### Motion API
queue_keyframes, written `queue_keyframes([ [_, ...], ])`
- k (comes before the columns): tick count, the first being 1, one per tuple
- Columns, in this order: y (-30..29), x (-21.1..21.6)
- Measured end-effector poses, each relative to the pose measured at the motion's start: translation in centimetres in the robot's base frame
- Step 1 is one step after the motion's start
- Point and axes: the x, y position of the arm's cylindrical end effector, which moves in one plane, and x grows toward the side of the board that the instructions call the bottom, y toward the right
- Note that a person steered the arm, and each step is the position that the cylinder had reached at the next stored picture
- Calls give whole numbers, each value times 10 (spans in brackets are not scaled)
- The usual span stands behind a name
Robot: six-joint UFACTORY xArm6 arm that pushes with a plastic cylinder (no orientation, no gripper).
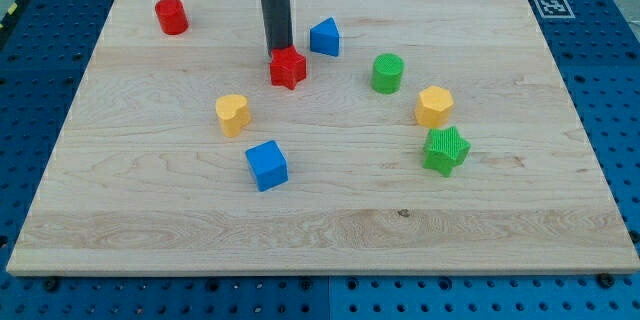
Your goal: Push the red circle diagonal to the yellow heart
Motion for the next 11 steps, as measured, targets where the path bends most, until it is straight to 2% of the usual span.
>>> queue_keyframes([
  [2, -30, -86],
  [3, -92, -110],
  [4, -158, -110],
  [5, -174, -108],
  [6, -161, -104],
  [9, -148, -51],
  [11, -141, -31],
])
